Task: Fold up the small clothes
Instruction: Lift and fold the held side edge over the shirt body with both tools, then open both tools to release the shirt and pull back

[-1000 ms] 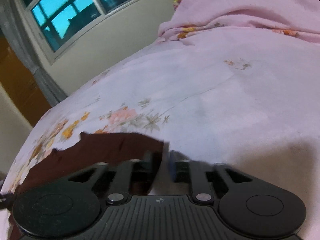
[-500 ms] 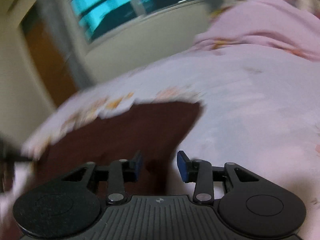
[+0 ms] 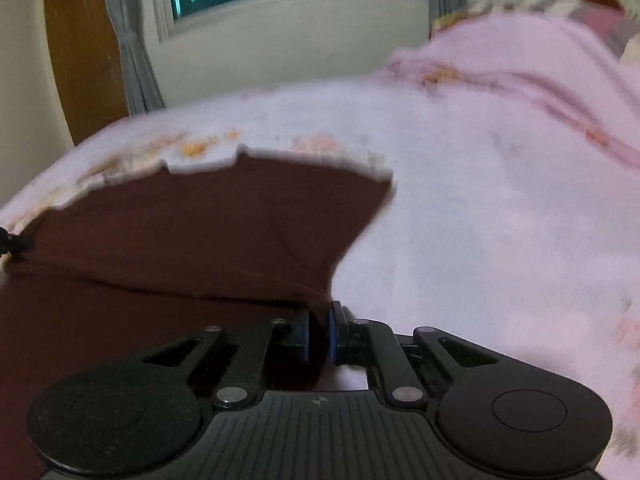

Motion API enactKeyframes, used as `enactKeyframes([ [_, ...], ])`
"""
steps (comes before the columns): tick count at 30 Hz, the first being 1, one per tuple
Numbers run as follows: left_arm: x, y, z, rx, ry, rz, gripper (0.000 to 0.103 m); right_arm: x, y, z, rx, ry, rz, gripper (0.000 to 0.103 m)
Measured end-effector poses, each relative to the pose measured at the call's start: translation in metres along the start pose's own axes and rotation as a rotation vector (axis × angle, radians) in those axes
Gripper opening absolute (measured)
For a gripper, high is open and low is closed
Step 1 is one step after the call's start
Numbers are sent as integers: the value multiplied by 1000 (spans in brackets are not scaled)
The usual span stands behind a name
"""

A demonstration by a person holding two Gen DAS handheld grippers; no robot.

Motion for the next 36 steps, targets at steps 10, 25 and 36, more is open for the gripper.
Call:
enactKeyframes([
  [10,52,1,-39,168,-269,297,50,-7,-38,-26,169,-92,73,41],
  [25,55,-4,-9,172,-421,407,51,-21,-61,19,75,-18,-53,30],
  [36,37,-13,15,103,-434,379,62,-5,-71,55,32,49,-5,30],
])
Point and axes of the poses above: each gripper's, at about its wrist camera, not at the fingertips, and z roughly the way its jaws point, x to its right, y to its underside, the point moved 8 cm from there along z, roughly the way its jaws point, and after that the axes turned 9 degrees about y, right-handed, at the moved point
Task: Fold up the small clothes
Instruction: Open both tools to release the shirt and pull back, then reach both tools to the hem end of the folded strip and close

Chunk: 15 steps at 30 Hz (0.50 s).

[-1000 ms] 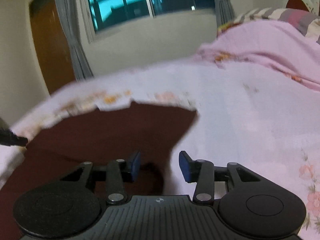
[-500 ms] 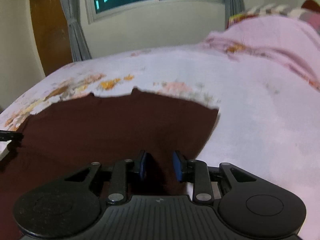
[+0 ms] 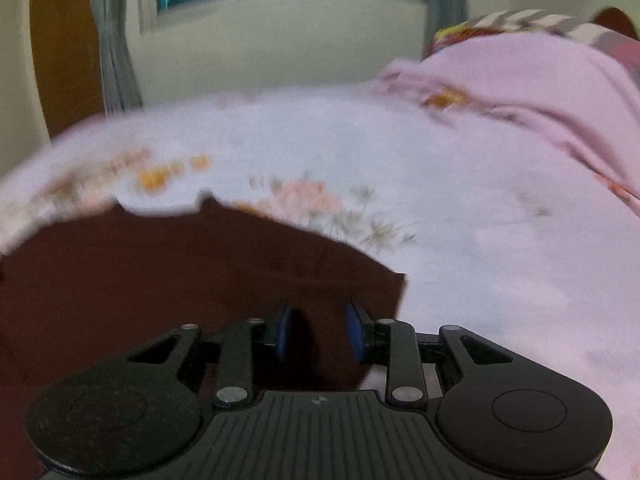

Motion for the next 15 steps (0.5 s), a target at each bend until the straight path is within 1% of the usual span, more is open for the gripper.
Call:
enactKeyframes([
  [2,-2,18,-30,-1,79,-14,62,11,14,-43,2,-88,52,30],
  [4,-4,46,-66,-5,107,13,62,24,39,-88,3,-119,57,30],
  [5,-5,62,-83,-15,125,17,62,32,54,-111,1,-119,60,30],
  [7,-9,96,-121,-34,153,-8,61,43,82,-150,-16,-121,74,30],
  [9,-9,129,-153,-52,173,-34,61,50,110,-187,-27,-132,127,30],
  [10,-8,145,-166,-66,177,-45,61,51,123,-203,-41,-124,132,30],
  [11,-3,159,-179,-72,196,-50,61,51,134,-220,-38,-105,133,30],
  [12,2,172,-191,-77,216,-58,62,52,143,-233,-30,-95,145,30],
  [14,10,193,-204,-95,244,-67,62,43,164,-255,-44,-121,163,30],
  [15,13,201,-207,-97,269,-80,62,39,174,-258,-57,-126,167,30],
])
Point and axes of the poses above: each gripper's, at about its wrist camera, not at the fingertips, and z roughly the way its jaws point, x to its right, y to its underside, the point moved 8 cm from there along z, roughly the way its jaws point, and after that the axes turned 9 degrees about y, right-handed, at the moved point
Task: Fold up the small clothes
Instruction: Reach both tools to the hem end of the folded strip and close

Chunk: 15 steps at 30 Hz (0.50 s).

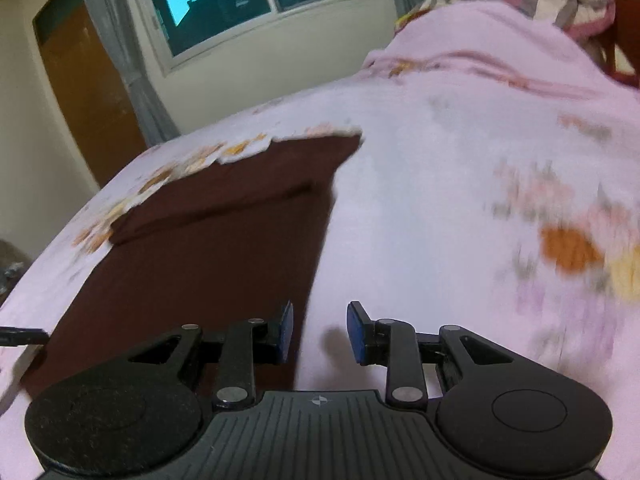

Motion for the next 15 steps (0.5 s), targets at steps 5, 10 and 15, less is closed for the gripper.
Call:
enactKeyframes([
  [5,10,13,-8,-34,58,-18,54,0,35,6,-130,-5,55,30],
  [10,19,24,-7,-77,16,80,53,-17,22,-13,-59,5,4,30],
  [15,17,26,-13,-72,68,26,51,-17,45,-13,-145,8,13,30],
])
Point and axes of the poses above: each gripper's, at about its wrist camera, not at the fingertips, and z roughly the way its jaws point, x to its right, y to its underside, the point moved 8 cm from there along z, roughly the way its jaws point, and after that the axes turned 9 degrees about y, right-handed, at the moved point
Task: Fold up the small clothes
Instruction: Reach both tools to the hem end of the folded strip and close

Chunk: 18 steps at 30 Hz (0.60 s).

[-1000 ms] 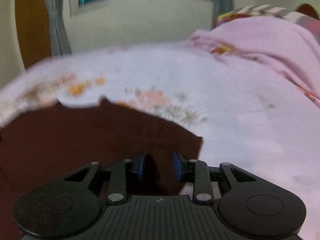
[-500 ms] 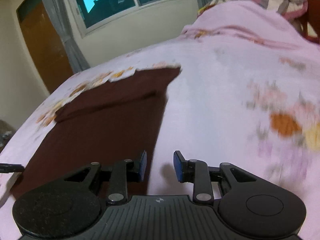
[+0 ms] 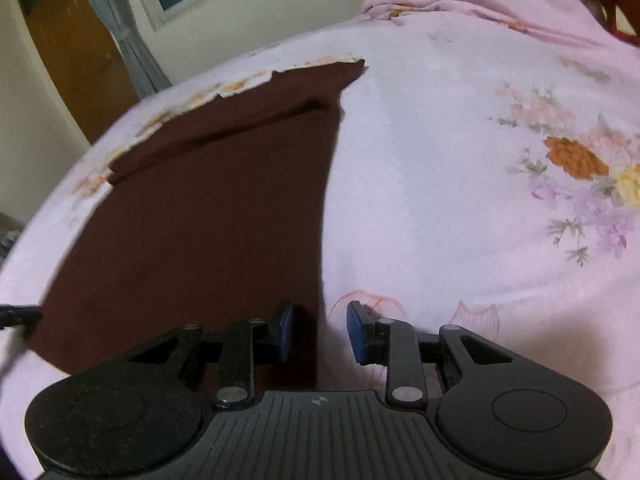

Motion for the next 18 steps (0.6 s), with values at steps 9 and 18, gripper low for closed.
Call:
enactKeyframes([
  [9,-26,-47,-9,172,-65,-77,47,1,-31,-16,152,-3,7,30],
  [18,-68,-178,92,177,-219,-52,61,-40,-175,88,241,62,-85,30],
])
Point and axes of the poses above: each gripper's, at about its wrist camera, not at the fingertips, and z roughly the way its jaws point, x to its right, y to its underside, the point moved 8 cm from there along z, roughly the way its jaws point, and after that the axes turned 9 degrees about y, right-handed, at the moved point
